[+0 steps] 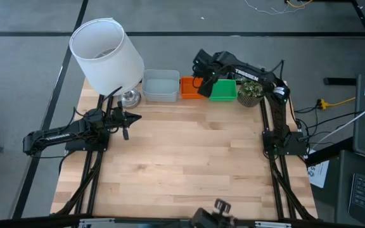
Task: Stack baskets by color
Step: Adjust the stacked green bins
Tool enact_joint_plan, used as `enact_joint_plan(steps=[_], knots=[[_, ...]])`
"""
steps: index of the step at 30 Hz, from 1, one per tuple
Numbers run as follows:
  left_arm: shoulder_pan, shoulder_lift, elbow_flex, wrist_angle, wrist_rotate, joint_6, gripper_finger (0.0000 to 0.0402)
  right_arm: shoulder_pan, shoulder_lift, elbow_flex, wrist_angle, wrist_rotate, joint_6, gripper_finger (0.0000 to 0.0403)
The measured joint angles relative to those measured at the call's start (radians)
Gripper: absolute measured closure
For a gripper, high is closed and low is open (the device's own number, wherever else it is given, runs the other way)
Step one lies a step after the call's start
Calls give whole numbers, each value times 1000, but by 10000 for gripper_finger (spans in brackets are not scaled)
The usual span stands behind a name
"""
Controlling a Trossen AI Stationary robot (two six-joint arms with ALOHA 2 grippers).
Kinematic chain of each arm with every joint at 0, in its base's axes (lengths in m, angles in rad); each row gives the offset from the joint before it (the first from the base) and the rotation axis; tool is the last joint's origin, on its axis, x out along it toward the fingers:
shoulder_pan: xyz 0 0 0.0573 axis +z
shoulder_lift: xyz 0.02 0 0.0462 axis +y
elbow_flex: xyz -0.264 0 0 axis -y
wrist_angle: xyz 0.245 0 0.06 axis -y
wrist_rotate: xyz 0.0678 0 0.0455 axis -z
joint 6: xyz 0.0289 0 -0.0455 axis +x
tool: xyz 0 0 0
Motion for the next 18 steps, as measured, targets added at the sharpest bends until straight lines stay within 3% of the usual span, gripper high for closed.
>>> enact_joint_plan(steps=[3,11,18], knots=[[0,0,0,0,0,0,401,30,-34,-1,-17,-110,60,289],[0,0,0,0,0,0,401,130,-58,-18,-105,-125,14,289],[0,0,0,0,0,0,401,94,-73,-288,-92,-123,-56,289]])
